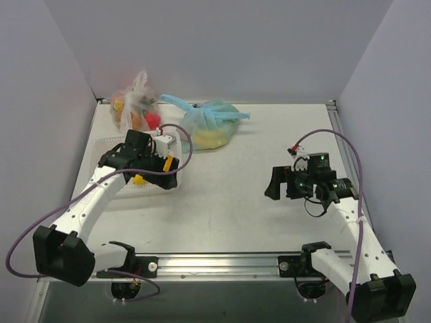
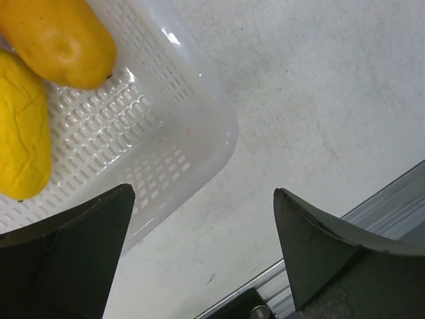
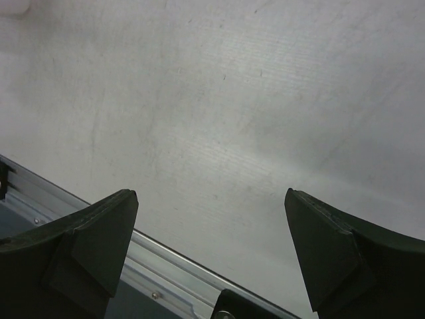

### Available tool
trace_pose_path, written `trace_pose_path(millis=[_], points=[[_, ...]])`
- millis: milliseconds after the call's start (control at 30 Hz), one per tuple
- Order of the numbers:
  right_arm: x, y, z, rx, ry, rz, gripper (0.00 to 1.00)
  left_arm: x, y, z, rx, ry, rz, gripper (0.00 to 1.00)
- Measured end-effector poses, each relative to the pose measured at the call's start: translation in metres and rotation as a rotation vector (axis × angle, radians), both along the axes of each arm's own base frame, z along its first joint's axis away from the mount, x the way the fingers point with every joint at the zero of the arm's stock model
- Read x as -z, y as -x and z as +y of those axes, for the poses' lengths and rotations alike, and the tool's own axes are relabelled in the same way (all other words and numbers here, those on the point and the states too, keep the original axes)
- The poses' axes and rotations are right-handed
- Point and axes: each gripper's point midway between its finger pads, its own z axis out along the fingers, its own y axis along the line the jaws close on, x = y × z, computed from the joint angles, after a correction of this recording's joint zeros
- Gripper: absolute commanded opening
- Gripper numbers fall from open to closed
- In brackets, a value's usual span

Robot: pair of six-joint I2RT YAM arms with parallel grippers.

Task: Place the fake fruits into the plastic bag and tie a complex knot

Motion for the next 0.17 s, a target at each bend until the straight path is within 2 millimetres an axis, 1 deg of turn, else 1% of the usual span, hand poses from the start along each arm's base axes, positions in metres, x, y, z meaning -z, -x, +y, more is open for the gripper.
trace_pose_path(millis=[67, 167], points=[[0.010, 0.015, 0.004, -0.018, -0.015, 0.012, 1.00, 0.000, 0.011, 0.005, -0.003, -0.004, -0.013, 0.98], [0.014, 0.023, 0.005, -0.018, -0.034, 0.014, 1.00, -0.013, 0.016, 0.010, -0.016, 0.002, -0.076, 0.97]])
